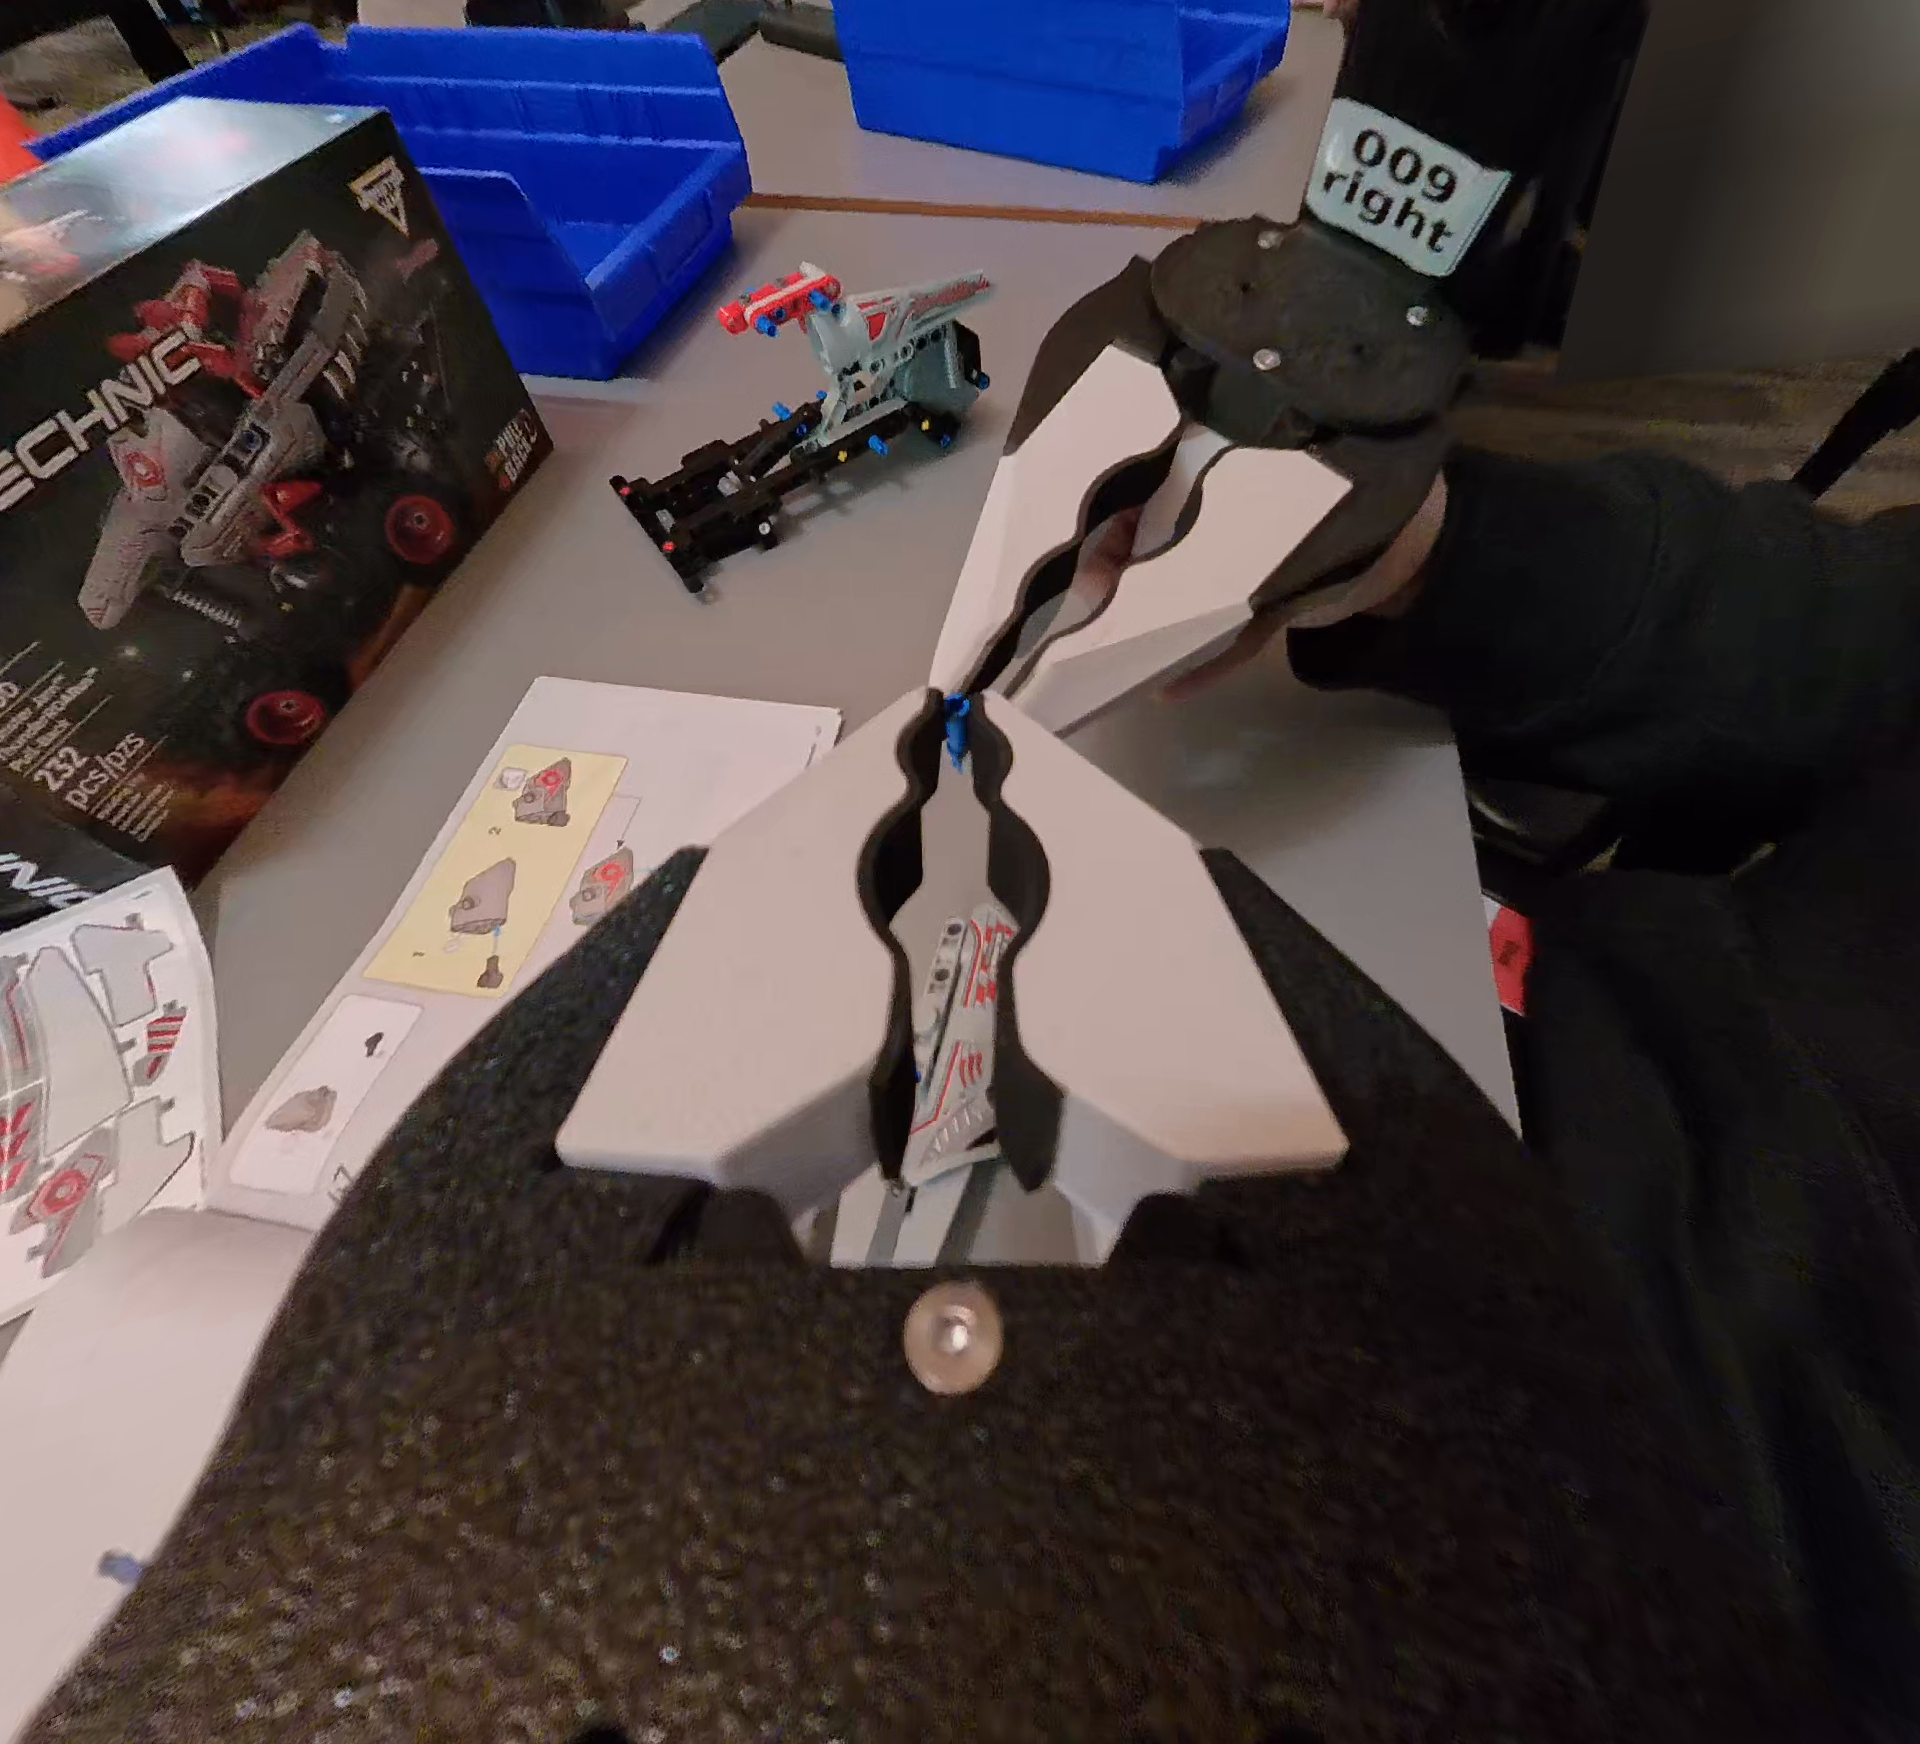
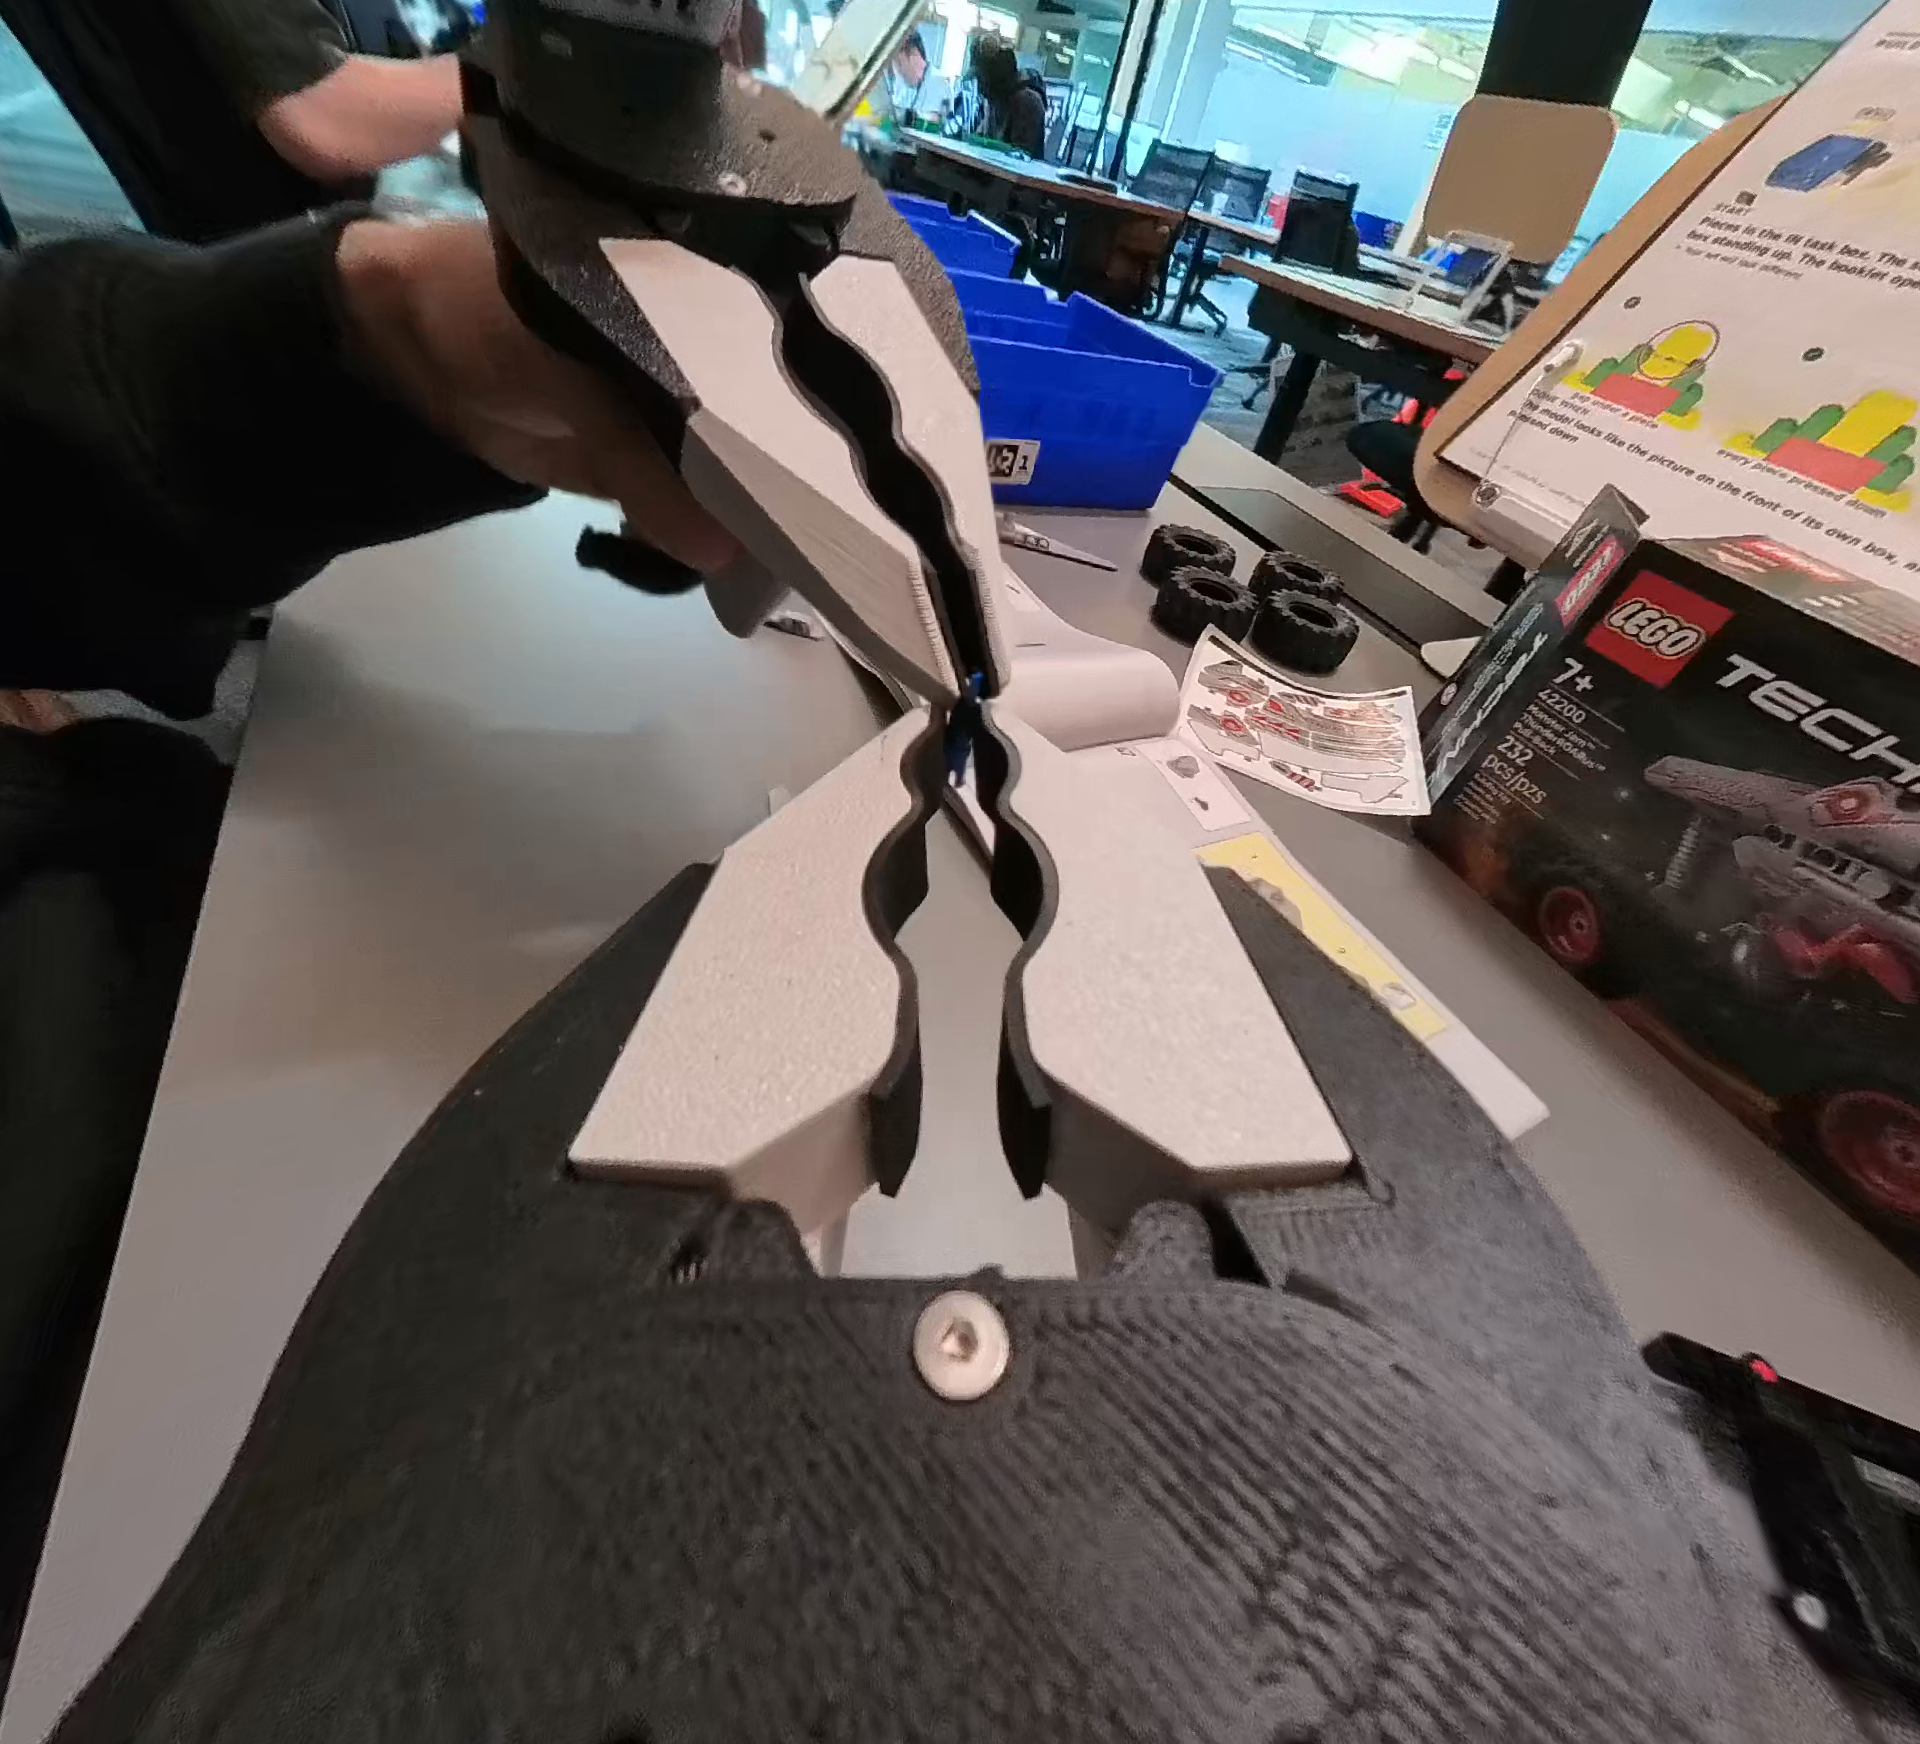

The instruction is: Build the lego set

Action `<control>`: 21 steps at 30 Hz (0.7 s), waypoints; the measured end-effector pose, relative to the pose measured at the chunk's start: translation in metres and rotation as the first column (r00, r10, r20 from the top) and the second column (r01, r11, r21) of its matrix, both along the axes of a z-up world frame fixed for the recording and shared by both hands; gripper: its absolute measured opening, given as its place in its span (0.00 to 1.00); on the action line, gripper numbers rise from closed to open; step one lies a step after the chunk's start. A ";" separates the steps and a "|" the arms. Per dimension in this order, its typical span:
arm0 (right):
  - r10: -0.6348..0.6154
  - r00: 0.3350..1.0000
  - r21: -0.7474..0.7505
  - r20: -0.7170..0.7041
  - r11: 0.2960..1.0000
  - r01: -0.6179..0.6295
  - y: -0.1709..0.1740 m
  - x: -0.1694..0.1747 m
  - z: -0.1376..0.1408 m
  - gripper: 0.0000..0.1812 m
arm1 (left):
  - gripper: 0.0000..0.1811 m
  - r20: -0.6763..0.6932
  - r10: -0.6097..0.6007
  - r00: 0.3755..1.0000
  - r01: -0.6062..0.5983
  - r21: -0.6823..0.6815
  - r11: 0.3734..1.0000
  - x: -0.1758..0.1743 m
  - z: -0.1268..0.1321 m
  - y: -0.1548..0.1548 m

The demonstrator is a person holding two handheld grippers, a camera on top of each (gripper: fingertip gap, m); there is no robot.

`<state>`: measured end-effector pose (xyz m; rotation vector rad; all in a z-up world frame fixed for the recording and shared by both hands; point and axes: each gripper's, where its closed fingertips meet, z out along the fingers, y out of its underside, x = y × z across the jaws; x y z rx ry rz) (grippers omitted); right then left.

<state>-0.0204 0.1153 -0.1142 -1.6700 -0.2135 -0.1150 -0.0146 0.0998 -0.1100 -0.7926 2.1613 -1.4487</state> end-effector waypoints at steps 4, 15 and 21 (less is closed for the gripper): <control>0.018 0.999 0.018 -0.046 1.000 -0.017 0.001 0.000 -0.001 0.01 | 0.06 -0.004 0.008 1.000 -0.008 -0.037 0.999 0.000 -0.003 0.004; 0.103 0.950 0.188 -0.295 0.981 -0.047 0.003 -0.001 0.019 0.01 | 0.08 0.075 0.028 0.997 -0.029 0.007 1.000 -0.003 -0.007 -0.002; -0.001 0.976 0.101 -0.219 0.995 0.024 0.001 0.010 0.006 0.01 | 0.12 0.058 0.035 0.998 -0.038 0.041 0.998 -0.006 -0.010 0.010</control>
